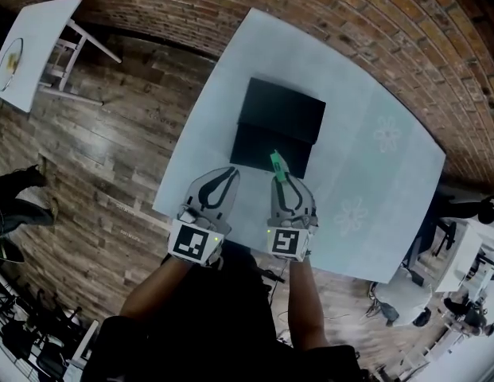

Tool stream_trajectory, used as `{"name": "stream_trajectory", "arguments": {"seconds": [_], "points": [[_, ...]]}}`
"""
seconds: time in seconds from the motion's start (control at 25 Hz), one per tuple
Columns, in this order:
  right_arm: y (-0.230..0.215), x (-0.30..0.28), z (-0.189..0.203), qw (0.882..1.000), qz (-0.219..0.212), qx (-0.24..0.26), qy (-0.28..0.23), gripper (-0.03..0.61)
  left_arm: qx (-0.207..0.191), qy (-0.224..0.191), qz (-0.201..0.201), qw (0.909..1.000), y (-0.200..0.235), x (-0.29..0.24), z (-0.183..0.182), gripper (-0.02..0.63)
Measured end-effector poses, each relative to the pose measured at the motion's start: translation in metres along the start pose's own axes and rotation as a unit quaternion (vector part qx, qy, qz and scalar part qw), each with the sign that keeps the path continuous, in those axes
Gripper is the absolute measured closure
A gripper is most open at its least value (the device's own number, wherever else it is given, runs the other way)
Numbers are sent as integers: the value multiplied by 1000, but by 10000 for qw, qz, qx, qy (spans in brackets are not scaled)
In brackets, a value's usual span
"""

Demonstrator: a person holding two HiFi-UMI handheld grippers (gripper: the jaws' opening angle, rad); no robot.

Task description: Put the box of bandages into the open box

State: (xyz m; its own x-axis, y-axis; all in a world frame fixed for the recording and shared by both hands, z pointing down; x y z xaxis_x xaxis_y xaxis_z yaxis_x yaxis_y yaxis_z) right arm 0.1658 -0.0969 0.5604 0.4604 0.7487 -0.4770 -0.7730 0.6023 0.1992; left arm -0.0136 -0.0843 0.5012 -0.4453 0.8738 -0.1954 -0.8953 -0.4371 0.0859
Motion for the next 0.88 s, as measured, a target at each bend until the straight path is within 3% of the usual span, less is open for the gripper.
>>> {"name": "stream_trajectory", "arguments": {"seconds": [0.24, 0.56, 0.88], "points": [[2, -20, 9, 9972, -119, 597, 434, 469, 28, 22, -19, 10000, 6, -5, 3, 568], [6, -49, 25, 9840, -209, 1499, 935, 469, 151, 0, -58, 9999, 11, -9, 3, 566], [8, -75, 35, 9716, -326, 1972, 1270, 469, 241, -54, -128, 9996, 18, -15, -2, 568]]}}
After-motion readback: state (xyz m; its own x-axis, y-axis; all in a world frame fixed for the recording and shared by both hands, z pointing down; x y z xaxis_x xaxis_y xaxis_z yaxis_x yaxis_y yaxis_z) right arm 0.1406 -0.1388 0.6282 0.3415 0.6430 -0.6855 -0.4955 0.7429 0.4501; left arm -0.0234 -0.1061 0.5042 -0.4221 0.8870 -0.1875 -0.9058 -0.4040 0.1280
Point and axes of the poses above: the fingertips, and each gripper's own axes: x backward along the fingers, y to its left, z out of its underside, the point moved 8 cm from there along x, backward along the fingers, and after that the axes turned 11 degrees about -x, right-handed, at the moved point
